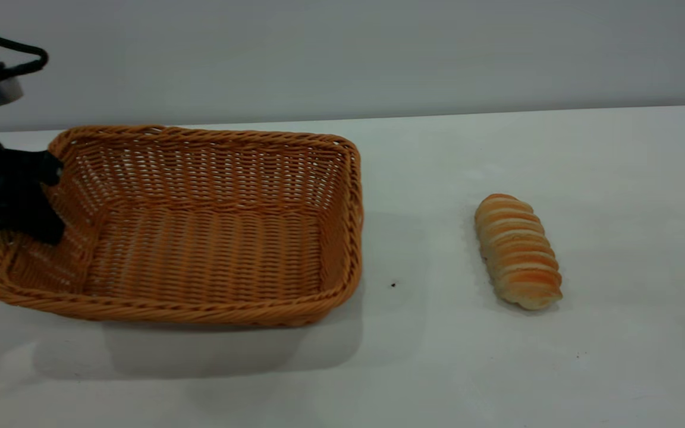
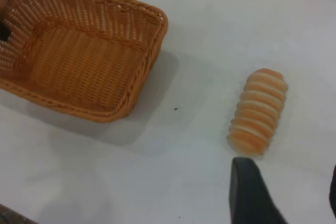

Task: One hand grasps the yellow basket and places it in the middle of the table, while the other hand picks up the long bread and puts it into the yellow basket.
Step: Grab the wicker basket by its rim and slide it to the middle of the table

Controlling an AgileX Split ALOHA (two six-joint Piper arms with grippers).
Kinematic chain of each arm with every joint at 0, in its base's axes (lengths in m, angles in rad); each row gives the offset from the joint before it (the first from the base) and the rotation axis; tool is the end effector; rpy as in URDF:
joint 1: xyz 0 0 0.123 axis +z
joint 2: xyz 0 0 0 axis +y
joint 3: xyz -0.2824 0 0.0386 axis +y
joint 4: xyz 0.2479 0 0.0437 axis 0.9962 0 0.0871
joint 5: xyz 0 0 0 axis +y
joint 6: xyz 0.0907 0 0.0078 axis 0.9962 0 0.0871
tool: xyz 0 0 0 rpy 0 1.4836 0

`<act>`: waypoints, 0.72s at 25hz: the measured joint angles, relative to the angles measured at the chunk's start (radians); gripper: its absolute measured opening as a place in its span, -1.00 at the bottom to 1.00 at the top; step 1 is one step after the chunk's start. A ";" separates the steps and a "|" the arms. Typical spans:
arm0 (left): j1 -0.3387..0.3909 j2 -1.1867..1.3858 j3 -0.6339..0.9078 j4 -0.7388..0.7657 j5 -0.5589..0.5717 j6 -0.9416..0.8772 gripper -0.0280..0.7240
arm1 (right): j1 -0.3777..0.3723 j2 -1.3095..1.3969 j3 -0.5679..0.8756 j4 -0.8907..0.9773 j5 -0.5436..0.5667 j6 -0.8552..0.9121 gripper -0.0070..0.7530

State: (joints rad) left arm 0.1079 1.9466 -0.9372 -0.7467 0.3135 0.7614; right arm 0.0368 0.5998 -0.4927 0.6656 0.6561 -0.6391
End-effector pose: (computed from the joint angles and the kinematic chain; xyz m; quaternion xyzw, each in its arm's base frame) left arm 0.3444 0.0180 0.1035 -0.0116 0.9733 -0.0877 0.2119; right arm 0.1097 0.0384 0.2860 -0.1437 0.8527 0.1573 0.4770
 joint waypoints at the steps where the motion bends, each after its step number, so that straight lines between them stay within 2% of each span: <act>1: 0.000 0.018 -0.015 0.000 0.027 0.001 -0.65 | 0.000 0.000 0.000 0.000 -0.001 -0.001 0.10; 7: 0.000 0.086 -0.045 0.000 0.099 -0.042 -0.65 | 0.000 0.000 0.000 0.000 -0.001 -0.003 0.10; 9: 0.000 0.085 -0.046 0.000 0.103 -0.062 -0.58 | 0.000 0.000 0.000 0.000 -0.001 -0.003 0.10; 18: 0.000 0.085 -0.047 -0.021 0.128 -0.077 0.24 | 0.000 0.000 0.000 0.000 -0.001 -0.003 0.10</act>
State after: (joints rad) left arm 0.1079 2.0320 -0.9842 -0.7677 0.4411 0.6846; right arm 0.0368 0.5998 -0.4927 0.6656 0.6552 -0.6421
